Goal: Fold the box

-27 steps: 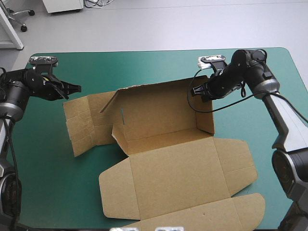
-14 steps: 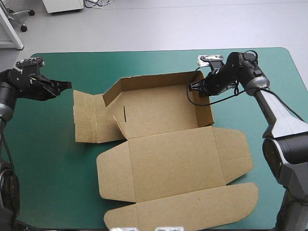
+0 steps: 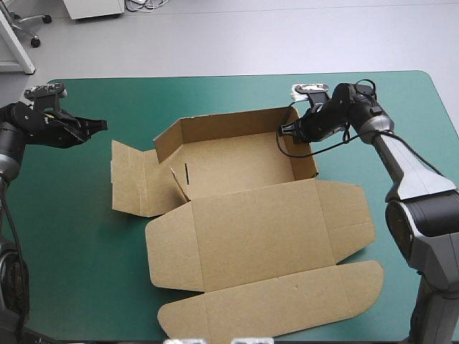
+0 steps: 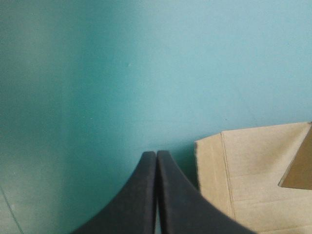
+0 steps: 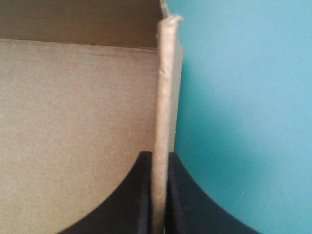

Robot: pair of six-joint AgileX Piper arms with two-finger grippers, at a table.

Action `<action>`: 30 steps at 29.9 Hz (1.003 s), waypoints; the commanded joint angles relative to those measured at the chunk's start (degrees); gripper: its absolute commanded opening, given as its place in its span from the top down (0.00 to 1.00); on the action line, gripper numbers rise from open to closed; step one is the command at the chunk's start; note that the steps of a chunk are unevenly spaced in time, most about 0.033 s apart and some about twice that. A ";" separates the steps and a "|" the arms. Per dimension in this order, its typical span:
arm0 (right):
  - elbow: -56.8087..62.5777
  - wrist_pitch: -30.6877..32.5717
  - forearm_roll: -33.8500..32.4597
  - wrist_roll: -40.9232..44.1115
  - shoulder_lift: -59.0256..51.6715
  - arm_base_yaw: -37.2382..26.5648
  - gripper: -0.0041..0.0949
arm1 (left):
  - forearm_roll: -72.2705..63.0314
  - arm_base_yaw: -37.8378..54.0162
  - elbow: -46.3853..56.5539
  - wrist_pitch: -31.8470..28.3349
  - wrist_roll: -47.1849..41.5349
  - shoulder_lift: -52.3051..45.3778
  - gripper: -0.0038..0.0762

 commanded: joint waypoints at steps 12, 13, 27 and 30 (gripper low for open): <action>-3.44 0.88 -1.03 -3.13 -1.63 -0.21 0.50 | -1.70 -0.06 -1.50 -2.57 -0.13 -2.49 0.97; -3.96 1.45 -1.03 -2.67 -1.63 -0.21 0.49 | -1.70 -0.06 -1.50 -2.57 -0.13 -2.49 0.97; -17.81 16.03 -1.09 2.18 -3.08 -0.21 0.49 | -1.70 -0.06 -1.50 -2.53 0.10 -2.49 0.97; -16.23 16.03 -1.09 3.06 -3.96 -0.21 0.49 | -1.47 -0.06 -1.50 -2.53 0.10 -2.49 0.97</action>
